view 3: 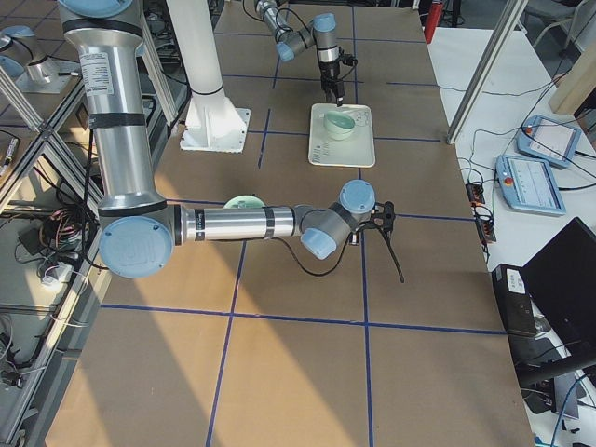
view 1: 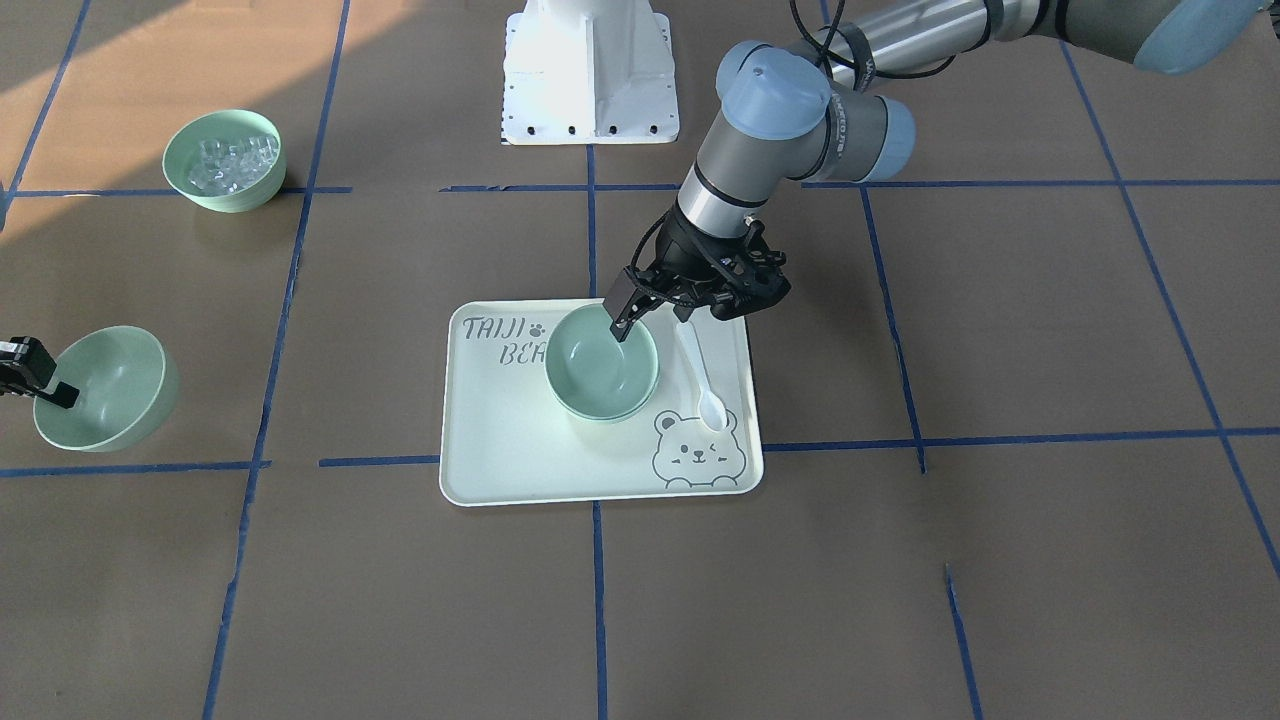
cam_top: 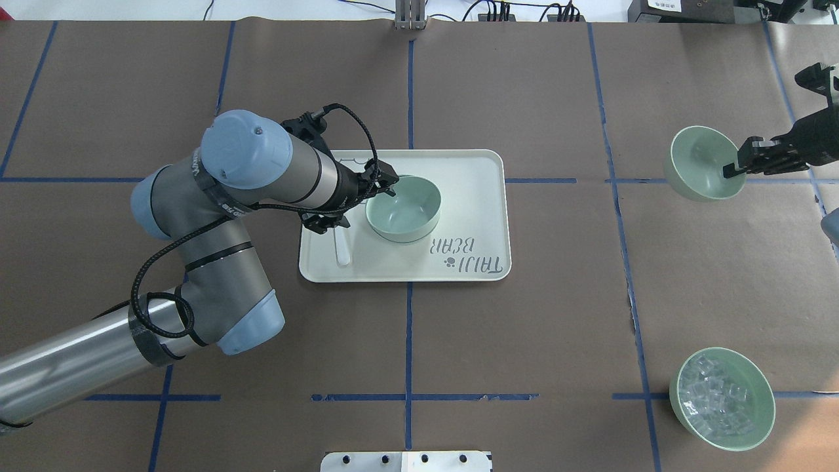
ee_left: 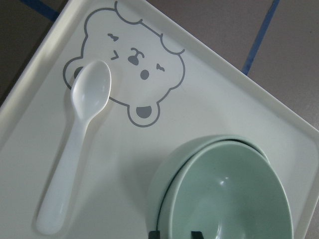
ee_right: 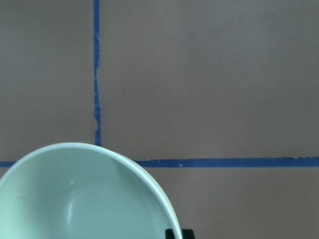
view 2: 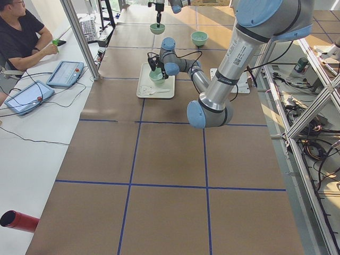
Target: Stack green bowls together
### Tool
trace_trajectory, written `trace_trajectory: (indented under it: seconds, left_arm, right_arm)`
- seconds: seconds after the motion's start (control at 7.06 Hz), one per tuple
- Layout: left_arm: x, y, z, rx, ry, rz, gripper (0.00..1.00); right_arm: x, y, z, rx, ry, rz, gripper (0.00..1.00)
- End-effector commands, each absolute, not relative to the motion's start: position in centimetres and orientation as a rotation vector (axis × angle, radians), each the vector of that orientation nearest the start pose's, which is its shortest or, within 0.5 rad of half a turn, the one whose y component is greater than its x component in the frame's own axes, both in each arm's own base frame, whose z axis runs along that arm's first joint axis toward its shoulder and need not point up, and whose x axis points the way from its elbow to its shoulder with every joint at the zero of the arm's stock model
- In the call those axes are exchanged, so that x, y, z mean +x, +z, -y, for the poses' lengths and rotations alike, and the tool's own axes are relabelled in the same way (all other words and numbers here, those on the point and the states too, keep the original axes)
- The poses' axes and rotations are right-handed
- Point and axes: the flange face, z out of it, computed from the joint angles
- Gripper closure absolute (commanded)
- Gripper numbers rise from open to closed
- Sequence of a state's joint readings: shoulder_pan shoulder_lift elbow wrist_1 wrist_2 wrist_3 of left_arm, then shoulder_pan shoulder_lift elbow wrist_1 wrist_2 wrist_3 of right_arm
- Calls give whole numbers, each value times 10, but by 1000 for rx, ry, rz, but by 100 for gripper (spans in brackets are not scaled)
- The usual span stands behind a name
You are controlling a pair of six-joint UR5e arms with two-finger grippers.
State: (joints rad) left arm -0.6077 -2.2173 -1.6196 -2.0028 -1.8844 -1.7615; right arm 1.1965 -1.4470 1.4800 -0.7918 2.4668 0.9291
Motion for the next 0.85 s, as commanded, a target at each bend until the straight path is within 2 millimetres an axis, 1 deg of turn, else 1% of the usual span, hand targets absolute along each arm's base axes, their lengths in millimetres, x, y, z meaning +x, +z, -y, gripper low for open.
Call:
trace_trajectory:
  seconds: [0.0, 0.14, 0.28, 0.57, 0.71]
  left_arm:
    - [452, 203, 507, -20, -467, -1152, 0]
    - [423, 204, 525, 8, -428, -1125, 0]
    - [399, 211, 535, 56, -400, -1087, 0]
    - [332, 244, 557, 133, -349, -1030, 0]
    - [300, 257, 567, 184, -318, -997, 0]
  right_arm:
    - [-172, 459, 565, 92, 182, 1208, 100]
    - [-200, 420, 570, 72, 184, 1244, 100]
    - [-227, 380, 579, 53, 189, 1273, 100]
    - [-284, 319, 588, 19, 173, 1255, 100]
    - [-326, 282, 587, 28, 156, 1232, 100]
